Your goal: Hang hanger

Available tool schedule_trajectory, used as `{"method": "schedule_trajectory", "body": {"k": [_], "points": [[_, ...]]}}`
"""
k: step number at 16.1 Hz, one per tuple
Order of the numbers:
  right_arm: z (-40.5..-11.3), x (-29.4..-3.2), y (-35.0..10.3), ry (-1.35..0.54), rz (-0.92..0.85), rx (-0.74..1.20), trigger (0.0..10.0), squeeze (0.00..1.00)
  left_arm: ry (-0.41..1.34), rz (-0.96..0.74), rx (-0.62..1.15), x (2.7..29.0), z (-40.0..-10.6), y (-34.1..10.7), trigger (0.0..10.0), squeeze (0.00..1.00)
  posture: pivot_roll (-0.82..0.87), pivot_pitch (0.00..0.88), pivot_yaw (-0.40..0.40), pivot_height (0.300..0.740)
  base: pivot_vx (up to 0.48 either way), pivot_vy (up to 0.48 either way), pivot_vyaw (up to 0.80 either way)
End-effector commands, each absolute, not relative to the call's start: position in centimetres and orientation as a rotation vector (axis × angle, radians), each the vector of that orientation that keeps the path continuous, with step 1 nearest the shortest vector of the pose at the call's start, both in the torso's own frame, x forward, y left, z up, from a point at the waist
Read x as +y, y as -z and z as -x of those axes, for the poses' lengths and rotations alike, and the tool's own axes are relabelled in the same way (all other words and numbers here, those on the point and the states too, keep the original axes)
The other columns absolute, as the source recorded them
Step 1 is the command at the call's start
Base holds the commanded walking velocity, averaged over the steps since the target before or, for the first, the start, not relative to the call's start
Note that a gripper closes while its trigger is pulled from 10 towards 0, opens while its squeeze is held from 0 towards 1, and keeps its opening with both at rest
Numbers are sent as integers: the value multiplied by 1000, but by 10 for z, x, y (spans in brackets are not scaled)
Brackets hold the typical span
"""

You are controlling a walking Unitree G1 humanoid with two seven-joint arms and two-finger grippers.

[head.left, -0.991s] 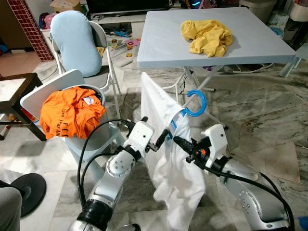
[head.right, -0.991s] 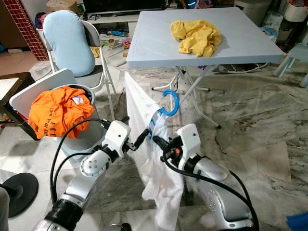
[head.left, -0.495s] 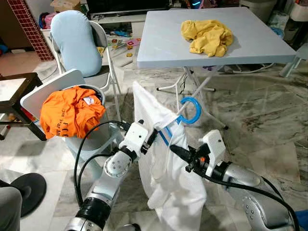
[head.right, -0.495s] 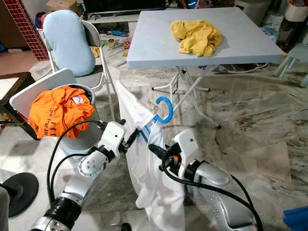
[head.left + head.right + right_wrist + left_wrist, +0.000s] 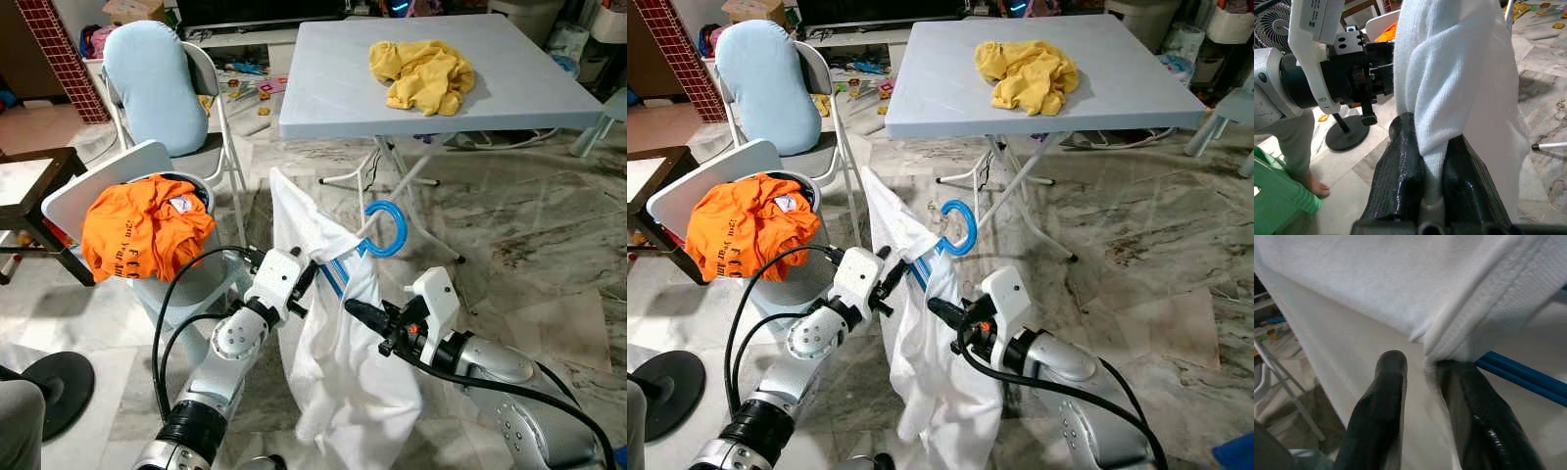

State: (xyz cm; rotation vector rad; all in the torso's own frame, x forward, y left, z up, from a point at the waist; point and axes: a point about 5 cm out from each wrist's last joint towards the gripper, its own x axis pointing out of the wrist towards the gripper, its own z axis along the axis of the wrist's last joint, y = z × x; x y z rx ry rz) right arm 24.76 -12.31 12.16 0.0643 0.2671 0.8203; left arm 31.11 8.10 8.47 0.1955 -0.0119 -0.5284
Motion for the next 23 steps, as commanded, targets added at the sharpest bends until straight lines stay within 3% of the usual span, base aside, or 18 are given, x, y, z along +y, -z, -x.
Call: {"method": "schedule_trajectory", "body": {"k": [1,11,17,20,23], "points": [[-245,-112,-133,-896,-73,210,10000,0,539,-182,-8,80,-311,-84,0,0,-77,65,57,740,0,0,0],[-240,-115,-136,-936,-87,215,10000,0,433,-152,52,98,-313,-72,0,0,-82,64,49,740,0,0,0],[-242,-123,-134,-922,-23,228,10000,0,205,-234,55,129,-324,-74,0,0,-83,69,48,740,0,0,0],[-249,-135,-126,-873,93,263,10000,0,49,-290,3,152,-329,-85,0,0,-82,72,45,740,0,0,0],[-254,-147,-112,-827,300,308,10000,0,40,-305,-35,151,-329,-92,0,0,-79,73,43,740,0,0,0]]}}
